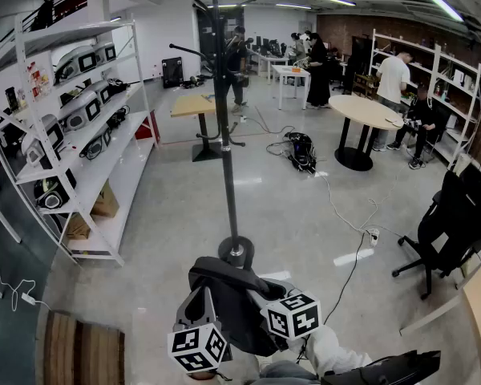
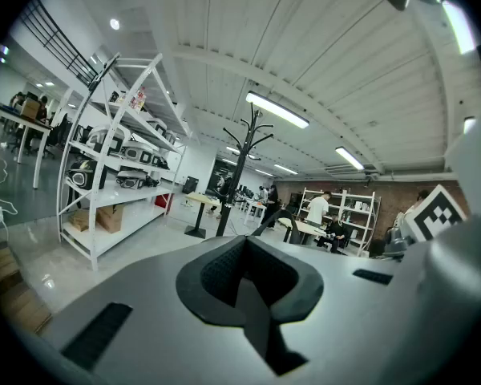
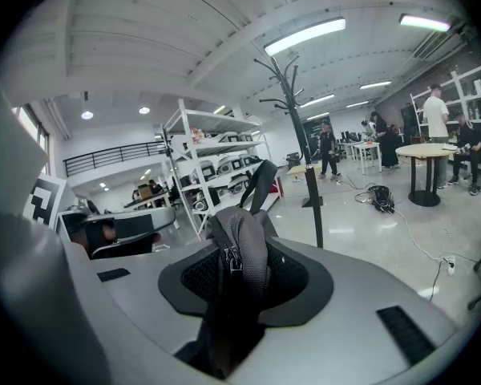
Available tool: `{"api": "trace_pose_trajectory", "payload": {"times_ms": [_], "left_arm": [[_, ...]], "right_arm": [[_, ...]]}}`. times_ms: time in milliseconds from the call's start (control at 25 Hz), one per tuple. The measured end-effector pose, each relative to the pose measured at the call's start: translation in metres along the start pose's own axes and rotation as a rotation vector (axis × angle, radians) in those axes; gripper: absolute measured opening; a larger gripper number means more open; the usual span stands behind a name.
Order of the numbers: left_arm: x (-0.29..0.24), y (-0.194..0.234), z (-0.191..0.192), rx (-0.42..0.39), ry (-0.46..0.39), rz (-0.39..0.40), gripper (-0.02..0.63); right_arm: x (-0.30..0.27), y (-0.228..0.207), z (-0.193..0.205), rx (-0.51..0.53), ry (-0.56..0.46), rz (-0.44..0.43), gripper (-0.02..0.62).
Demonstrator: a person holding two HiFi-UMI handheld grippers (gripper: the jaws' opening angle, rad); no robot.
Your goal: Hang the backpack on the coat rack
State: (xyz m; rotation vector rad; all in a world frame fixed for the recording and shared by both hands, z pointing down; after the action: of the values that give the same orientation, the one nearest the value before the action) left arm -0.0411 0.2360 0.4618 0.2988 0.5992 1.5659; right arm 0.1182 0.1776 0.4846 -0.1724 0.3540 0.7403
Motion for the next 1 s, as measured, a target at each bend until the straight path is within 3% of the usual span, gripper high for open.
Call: {"api": "trace_pose_trajectory", "payload": {"times_ms": [1000], "left_arm": [[-0.147, 0.001, -0.033, -0.035, -0.019, -0.078, 0.003]], "right_arm": [[-0.112, -0.109, -0.045, 0.019, 0.011, -0.076, 0.117]]}}
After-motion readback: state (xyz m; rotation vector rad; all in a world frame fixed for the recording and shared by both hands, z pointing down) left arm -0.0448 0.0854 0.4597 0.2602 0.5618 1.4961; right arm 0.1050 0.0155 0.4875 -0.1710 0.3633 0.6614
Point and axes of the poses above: the fingertips, and each gripper's own axes: x backward along the fingers, y to its left, z out of its underside, the point moved 6 cm from there along x, backward along the fingers, and after that the axes turned 15 degrees about x, right-handed, at the moved point
